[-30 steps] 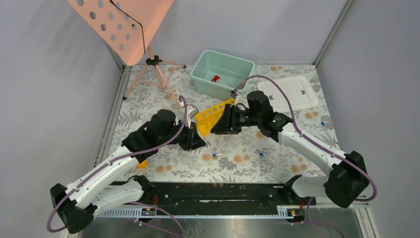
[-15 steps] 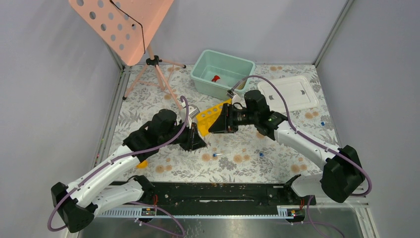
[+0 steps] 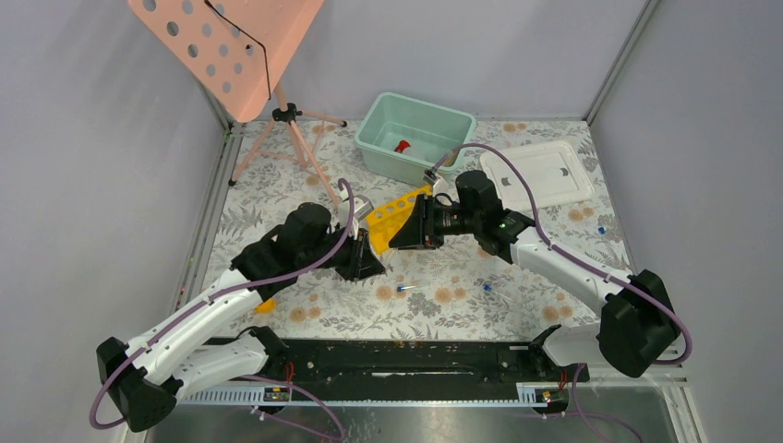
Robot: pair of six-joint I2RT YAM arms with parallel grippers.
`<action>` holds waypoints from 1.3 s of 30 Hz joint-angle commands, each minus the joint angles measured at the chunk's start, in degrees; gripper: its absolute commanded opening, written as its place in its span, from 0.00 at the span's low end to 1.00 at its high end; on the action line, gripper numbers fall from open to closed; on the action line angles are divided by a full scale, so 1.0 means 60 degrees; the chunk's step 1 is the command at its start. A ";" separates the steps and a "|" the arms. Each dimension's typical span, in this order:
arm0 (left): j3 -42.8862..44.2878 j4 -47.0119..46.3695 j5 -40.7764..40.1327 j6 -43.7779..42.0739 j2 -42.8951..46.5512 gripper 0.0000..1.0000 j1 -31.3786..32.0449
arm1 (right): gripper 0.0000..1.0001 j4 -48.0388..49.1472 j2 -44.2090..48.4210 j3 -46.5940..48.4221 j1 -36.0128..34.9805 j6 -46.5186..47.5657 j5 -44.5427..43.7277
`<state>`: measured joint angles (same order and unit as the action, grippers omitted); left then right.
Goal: Organize the chemistry lab equipment
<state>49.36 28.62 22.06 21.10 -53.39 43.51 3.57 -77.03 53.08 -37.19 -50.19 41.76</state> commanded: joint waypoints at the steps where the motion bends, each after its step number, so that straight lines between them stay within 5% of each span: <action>1: 0.0108 -0.0361 -0.0049 -0.0163 0.0024 0.06 0.0035 | 0.36 0.0415 0.0071 -0.0040 -0.0083 -0.0072 0.0412; 14: 0.0229 -0.0135 -0.0417 -0.0219 -0.0090 0.11 0.0037 | 0.20 0.0530 0.0162 -0.0123 -0.0077 -0.0192 0.0361; 18: 0.0430 0.0163 -0.0541 -0.0367 -0.0126 0.32 0.0040 | 0.20 0.0367 0.0308 -0.0112 -0.0061 -0.0093 -0.0119; 25: 0.0651 0.0850 -0.1127 -0.0566 0.0217 0.97 0.0038 | 0.20 -0.2205 0.0443 0.0929 0.0067 0.1777 -0.2499; 31: 0.0773 0.1623 -0.2496 -0.1006 0.1003 0.99 0.0040 | 0.20 -0.3683 0.0618 0.1814 0.0119 0.3511 -0.5923; 39: 0.0278 0.1515 -0.4226 -0.1110 0.2193 0.99 0.0030 | 0.20 -0.2605 0.0145 0.1855 0.0107 0.5029 -0.9254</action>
<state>51.00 38.96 3.66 15.97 -42.57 43.62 -15.62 -74.94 62.54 -36.73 -26.83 -0.58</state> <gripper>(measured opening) 0.986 0.216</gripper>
